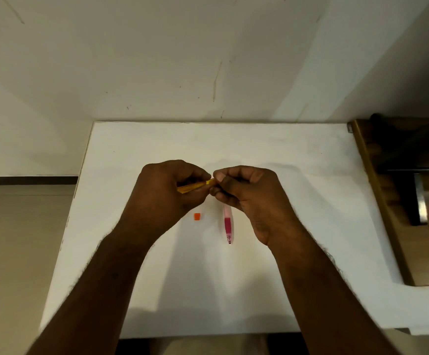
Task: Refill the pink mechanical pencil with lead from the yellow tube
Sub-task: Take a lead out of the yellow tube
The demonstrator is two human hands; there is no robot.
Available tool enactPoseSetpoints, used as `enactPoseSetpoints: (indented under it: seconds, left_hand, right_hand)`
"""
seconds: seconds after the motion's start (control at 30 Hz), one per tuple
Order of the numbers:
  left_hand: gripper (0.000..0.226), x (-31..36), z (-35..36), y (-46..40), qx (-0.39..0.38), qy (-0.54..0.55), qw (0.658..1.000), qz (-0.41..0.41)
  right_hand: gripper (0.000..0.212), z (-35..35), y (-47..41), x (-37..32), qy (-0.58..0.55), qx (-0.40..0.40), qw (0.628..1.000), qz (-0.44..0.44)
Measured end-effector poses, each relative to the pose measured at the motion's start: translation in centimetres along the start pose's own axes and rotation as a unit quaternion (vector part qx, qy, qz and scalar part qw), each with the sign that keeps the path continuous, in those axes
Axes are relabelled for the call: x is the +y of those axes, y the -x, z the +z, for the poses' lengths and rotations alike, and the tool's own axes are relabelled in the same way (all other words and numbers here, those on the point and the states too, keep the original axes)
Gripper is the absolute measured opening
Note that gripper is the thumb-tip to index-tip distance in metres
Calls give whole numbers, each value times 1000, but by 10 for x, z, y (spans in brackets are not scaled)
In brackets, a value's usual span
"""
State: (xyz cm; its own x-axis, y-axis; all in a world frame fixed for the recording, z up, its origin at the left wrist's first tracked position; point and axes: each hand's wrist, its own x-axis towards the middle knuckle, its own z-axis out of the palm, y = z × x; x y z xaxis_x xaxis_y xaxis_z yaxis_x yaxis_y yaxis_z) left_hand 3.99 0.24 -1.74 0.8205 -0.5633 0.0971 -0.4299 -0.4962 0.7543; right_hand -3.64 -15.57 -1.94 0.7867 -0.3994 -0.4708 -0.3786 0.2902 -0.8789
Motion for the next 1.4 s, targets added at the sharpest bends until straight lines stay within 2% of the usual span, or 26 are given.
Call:
enactPoseSetpoints:
  seconds: [0.13,0.3,0.83,1.0,1.3,1.4]
  left_hand:
    - [15,2,0,-1,41,27,999,-4]
    - [16,6,2,0,65,54,996,-2]
    - [17,3,5,-1,50,45,998,20]
    - [18,3,5,-2,52,40,997,28]
    - [17,3,6,-1,48,44,997,31]
    - [17,2,5,-2,44,39,998,36]
  right_hand:
    - [11,-6,0,-8,-103,-3,995,10]
    - [9,-11,0,-11,-123,1,992,-3]
    - [15,-8,-1,-8,-7,25,998,-50]
    - [15,-9,-3,-7,-21,27,999,-35]
    - [16,-7,-3,-4,38,34,997,-54]
    - [11,-5,-4,-4,10,38,999,-35]
